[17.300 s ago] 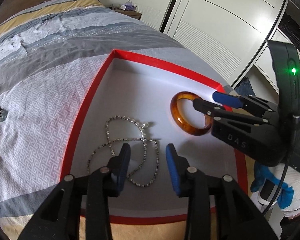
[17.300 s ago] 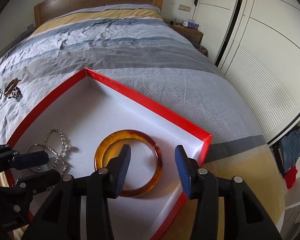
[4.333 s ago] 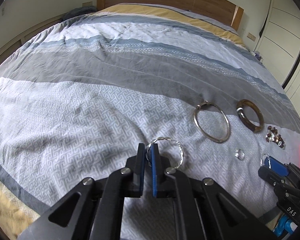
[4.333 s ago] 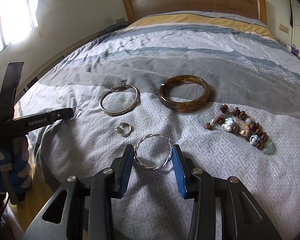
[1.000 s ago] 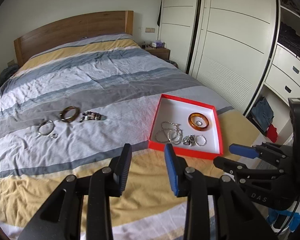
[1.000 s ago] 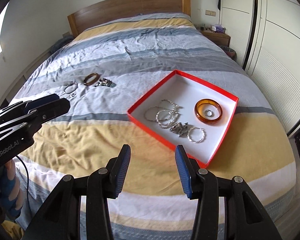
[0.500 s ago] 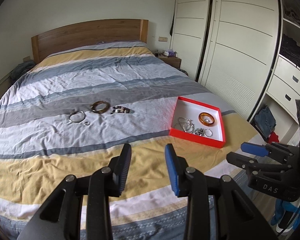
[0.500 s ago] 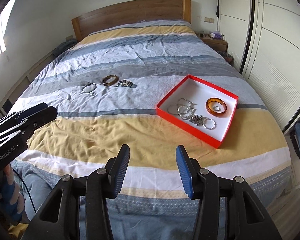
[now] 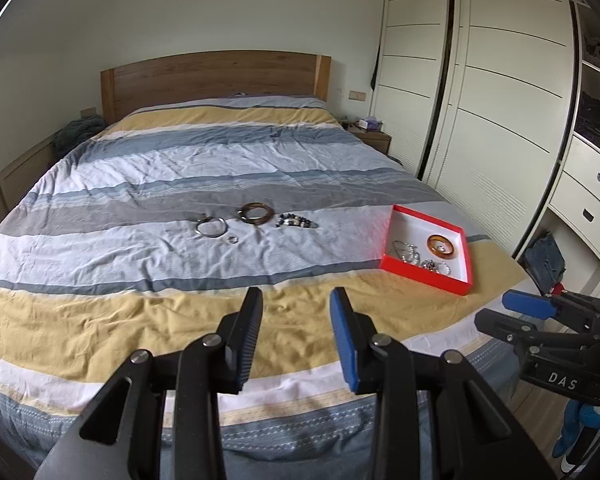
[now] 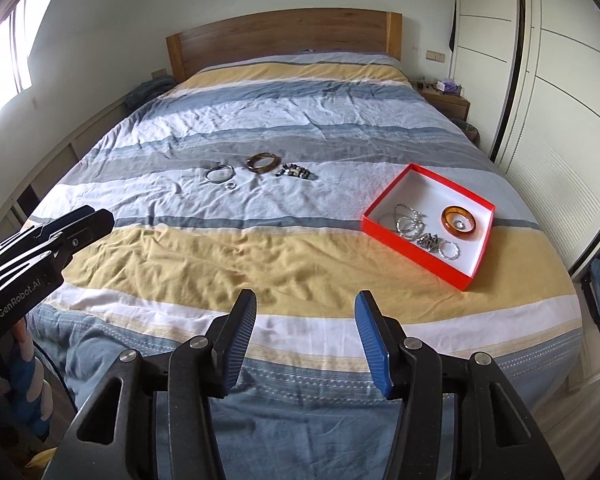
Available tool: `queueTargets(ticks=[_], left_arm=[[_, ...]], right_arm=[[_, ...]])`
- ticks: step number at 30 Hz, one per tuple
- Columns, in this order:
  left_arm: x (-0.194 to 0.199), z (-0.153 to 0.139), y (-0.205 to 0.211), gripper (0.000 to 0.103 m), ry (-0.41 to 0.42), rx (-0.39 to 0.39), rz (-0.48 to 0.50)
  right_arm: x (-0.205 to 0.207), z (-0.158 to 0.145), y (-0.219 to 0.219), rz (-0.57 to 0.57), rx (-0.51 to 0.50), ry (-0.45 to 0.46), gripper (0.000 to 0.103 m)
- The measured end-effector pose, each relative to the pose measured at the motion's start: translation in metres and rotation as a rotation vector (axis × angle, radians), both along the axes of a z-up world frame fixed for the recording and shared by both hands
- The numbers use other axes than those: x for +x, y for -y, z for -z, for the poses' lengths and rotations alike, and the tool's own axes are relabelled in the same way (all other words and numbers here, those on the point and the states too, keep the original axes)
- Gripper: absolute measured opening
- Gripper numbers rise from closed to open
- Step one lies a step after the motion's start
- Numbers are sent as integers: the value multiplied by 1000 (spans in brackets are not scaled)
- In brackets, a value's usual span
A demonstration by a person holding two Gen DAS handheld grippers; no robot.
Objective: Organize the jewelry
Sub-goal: 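Withdraw both tools from the box back toward the remaining jewelry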
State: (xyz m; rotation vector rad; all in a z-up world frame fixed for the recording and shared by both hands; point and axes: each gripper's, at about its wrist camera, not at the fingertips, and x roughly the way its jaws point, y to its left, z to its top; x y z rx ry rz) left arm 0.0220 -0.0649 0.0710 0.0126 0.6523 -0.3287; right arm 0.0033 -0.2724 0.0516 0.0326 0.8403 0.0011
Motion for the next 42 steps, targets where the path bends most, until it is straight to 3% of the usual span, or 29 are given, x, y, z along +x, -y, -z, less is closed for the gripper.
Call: queueTargets(ticks=[20, 33, 42], left_arm=[[-24, -5, -47, 33, 17, -4, -83], [-9, 7, -54, 33, 30, -14, -105], [23, 31, -57, 33, -48, 35, -123]], right_arm=[[-11, -6, -40, -54, 5, 16, 57], [10, 11, -44, -71, 20, -28, 58], [39, 33, -46, -95, 39, -76, 58]])
